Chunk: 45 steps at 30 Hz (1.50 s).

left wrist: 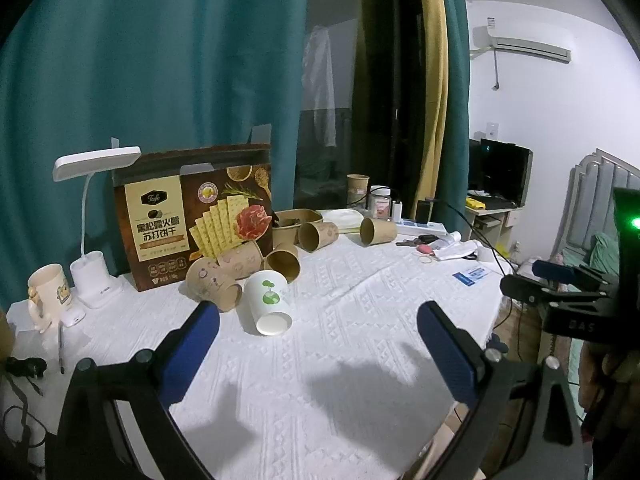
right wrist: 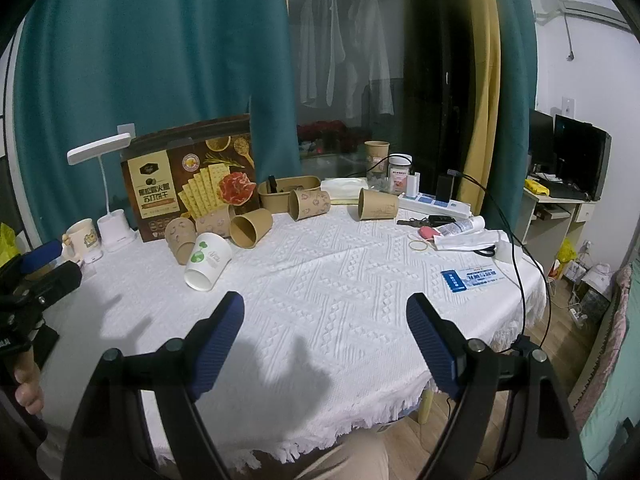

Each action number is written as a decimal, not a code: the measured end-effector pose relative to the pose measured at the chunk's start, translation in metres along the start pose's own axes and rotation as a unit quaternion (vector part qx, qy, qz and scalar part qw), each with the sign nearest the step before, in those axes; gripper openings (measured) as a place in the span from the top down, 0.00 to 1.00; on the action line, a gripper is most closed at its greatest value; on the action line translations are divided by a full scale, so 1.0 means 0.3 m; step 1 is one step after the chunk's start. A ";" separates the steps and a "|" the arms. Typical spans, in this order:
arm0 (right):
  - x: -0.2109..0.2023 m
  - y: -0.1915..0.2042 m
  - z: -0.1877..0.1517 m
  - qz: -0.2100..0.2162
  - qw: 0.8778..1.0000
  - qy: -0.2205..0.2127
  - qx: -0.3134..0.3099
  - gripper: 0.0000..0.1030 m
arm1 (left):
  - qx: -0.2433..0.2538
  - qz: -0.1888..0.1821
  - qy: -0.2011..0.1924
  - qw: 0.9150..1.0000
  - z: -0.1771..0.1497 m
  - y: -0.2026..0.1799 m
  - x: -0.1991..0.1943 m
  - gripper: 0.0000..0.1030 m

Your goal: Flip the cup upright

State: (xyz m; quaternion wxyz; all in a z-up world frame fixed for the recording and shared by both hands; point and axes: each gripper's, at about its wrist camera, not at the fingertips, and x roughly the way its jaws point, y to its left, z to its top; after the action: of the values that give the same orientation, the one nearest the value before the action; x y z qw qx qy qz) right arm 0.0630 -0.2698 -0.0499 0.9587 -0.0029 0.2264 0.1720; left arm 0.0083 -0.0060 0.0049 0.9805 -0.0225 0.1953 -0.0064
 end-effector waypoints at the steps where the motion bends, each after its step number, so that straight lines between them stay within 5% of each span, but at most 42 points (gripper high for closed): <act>1: 0.001 0.001 0.000 0.000 1.000 0.000 0.000 0.21 | 0.000 0.000 0.000 1.000 0.001 -0.001 0.002 0.04; 45: 0.003 -0.011 0.001 0.001 1.000 0.001 0.000 0.21 | 0.001 0.000 -0.003 1.000 0.005 0.000 0.000 0.04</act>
State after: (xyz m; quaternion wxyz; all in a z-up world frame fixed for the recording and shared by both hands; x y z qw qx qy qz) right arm 0.0651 -0.2725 -0.0502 0.9584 -0.0027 0.2275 0.1725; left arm 0.0090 -0.0060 0.0063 0.9810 -0.0217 0.1926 -0.0066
